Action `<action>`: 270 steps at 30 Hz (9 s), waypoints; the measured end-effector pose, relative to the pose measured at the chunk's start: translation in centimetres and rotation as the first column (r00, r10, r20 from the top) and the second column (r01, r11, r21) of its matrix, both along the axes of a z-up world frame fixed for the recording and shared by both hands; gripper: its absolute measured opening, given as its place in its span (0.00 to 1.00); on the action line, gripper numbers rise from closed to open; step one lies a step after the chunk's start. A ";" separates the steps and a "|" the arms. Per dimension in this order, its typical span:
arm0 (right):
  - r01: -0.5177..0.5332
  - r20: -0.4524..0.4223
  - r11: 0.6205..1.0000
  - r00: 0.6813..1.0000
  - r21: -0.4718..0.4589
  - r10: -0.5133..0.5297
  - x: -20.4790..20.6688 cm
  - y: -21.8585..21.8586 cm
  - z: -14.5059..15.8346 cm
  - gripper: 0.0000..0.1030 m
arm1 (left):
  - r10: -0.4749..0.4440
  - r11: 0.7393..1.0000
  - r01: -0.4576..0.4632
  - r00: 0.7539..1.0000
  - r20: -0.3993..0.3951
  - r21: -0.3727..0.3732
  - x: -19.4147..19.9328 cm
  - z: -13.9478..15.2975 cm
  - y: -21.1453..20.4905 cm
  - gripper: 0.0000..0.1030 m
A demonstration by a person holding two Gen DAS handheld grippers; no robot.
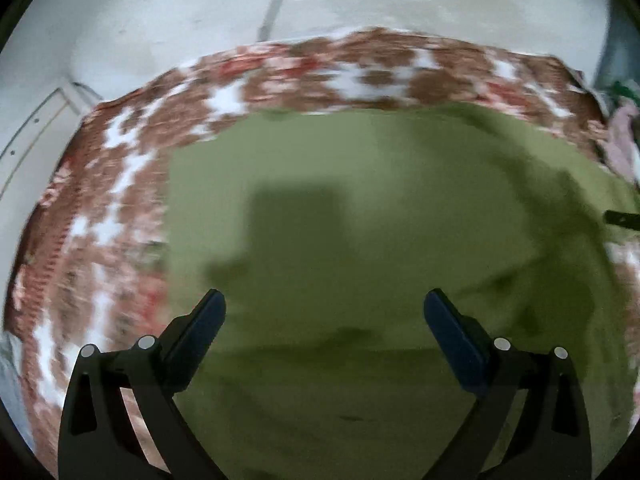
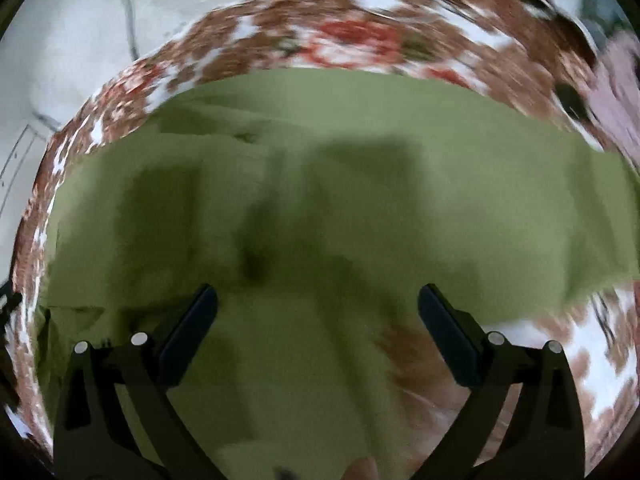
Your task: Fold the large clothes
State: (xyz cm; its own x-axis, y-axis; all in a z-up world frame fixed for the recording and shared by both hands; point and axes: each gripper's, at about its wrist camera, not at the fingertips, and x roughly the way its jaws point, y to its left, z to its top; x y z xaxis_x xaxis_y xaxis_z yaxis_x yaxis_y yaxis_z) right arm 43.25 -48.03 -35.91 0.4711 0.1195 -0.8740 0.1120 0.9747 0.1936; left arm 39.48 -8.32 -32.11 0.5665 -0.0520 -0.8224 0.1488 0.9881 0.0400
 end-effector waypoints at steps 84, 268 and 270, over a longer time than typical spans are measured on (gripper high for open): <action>-0.457 0.242 0.738 0.889 0.496 0.388 12.1 24.0 21.7 0.16 | -0.351 0.936 0.350 0.936 0.023 0.029 2.0 -13.0 -40.6 0.95; 0.067 -0.462 0.965 0.885 0.255 0.061 -42.2 -0.6 -3.4 0.05 | -0.049 0.911 -0.203 0.812 -0.582 -0.360 -39.7 -8.9 21.0 0.08; 0.056 -0.473 0.973 0.879 0.226 0.059 -42.7 -0.4 -3.1 0.05 | -0.058 0.916 -0.192 0.804 -0.592 -0.351 -40.3 -8.8 20.7 0.07</action>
State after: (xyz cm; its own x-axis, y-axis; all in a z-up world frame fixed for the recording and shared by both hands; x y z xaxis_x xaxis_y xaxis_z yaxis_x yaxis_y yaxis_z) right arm 0.60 -48.40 -39.04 0.0066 0.3409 -0.9401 0.2449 0.9109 0.3321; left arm -0.81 12.38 -40.89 0.0022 -0.4061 -0.9138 -0.0479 0.9127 -0.4058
